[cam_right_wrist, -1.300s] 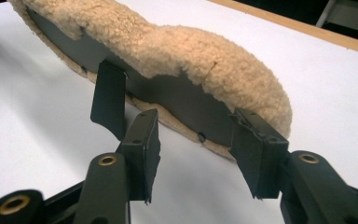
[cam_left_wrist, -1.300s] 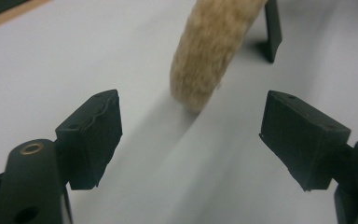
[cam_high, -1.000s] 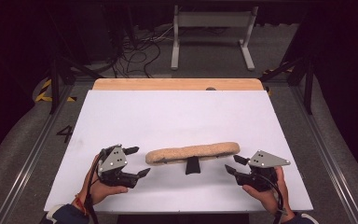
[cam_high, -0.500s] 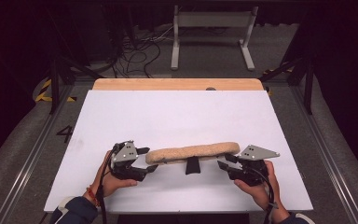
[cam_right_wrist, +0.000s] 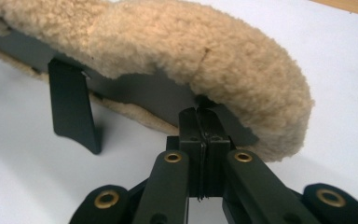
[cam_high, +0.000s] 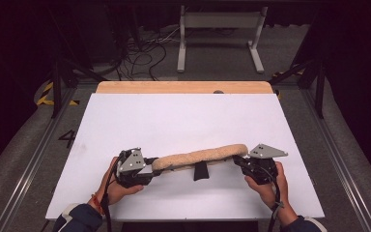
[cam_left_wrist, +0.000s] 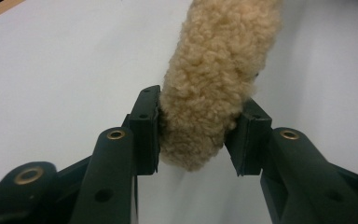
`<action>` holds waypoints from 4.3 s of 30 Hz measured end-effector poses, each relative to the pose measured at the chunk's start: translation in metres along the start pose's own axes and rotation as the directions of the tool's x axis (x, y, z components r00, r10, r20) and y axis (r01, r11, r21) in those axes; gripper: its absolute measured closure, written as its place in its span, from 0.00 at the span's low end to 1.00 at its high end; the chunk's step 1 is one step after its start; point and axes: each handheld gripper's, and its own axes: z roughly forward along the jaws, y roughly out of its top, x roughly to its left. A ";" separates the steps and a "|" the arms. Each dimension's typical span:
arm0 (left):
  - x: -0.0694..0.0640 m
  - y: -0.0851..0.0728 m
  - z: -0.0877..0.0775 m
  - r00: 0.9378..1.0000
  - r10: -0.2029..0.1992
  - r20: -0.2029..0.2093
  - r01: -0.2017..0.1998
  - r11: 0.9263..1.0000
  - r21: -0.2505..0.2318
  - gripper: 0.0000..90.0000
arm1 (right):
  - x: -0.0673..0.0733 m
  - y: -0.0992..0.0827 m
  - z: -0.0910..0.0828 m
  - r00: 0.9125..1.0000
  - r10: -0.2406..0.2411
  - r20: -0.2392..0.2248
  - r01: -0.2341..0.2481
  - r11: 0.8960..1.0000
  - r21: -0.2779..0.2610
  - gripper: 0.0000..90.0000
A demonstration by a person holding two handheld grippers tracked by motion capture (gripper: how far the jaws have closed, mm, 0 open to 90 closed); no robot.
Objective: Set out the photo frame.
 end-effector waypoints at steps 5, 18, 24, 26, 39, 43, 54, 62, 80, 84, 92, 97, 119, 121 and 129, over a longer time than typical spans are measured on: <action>-0.008 0.000 -0.001 1.000 0.016 0.015 -0.016 1.000 -0.001 0.70 | -0.006 0.006 0.010 1.000 0.004 0.012 -0.004 1.000 -0.009 0.99; -0.031 0.005 0.002 0.993 0.115 0.003 -0.115 0.993 0.016 0.73 | -0.017 0.018 0.028 0.999 0.020 0.033 -0.020 1.000 -0.022 0.99; -0.044 0.009 0.005 0.984 0.175 -0.019 -0.175 0.984 0.028 0.73 | -0.022 0.018 0.032 0.999 0.042 0.033 -0.041 0.999 -0.020 0.97; -0.045 0.009 0.005 0.984 0.178 -0.020 -0.177 0.984 0.031 0.73 | -0.023 0.017 0.032 0.998 0.048 0.030 -0.047 0.999 -0.022 0.97; -0.043 0.007 0.002 0.987 0.163 -0.013 -0.163 0.987 0.005 0.69 | -0.012 0.015 0.008 0.998 0.048 -0.038 -0.050 0.996 -0.068 0.98; -0.042 0.007 -0.003 0.991 0.132 0.008 -0.131 0.989 -0.063 0.65 | -0.007 0.020 0.002 0.998 0.041 -0.053 -0.046 0.995 -0.091 0.98; -0.053 0.013 -0.001 0.985 0.165 0.054 -0.160 0.983 -0.084 0.70 | -0.006 0.030 0.016 0.999 0.042 -0.033 -0.044 0.997 -0.070 0.99; -0.062 0.017 0.006 0.980 0.191 0.065 -0.185 0.979 -0.081 0.69 | -0.006 0.038 0.025 0.999 0.053 -0.012 -0.053 0.998 -0.044 0.99; -0.069 0.025 0.024 0.973 0.212 0.087 -0.208 0.977 -0.054 0.69 | 0.006 0.050 0.015 0.962 0.260 -0.084 -0.262 0.965 -0.008 0.64; -0.069 0.026 0.026 0.972 0.214 0.099 -0.209 0.976 -0.059 0.68 | 0.013 0.052 0.011 0.961 0.258 -0.095 -0.261 0.965 -0.017 0.58; -0.072 0.030 0.033 0.972 0.206 0.114 -0.201 0.978 -0.057 0.65 | 0.015 0.053 0.010 0.932 0.339 -0.127 -0.344 0.939 -0.015 0.45; -0.074 0.032 0.037 0.971 0.201 0.128 -0.194 0.979 -0.063 0.62 | 0.018 0.056 0.009 0.916 0.366 -0.165 -0.373 0.928 -0.009 0.41; -0.085 0.043 0.060 0.982 0.132 0.133 -0.124 0.990 -0.066 0.43 | 0.021 0.072 0.056 0.867 0.469 -0.167 -0.427 0.873 0.237 0.32; -0.087 0.044 0.062 0.983 0.128 0.132 -0.121 0.991 -0.060 0.42 | 0.019 0.074 0.056 0.868 0.465 -0.174 -0.416 0.872 0.256 0.34; -0.069 0.028 0.028 0.983 0.066 0.173 -0.058 0.997 -0.048 0.27 | 0.016 0.082 0.057 0.881 0.431 -0.195 -0.362 0.879 0.309 0.39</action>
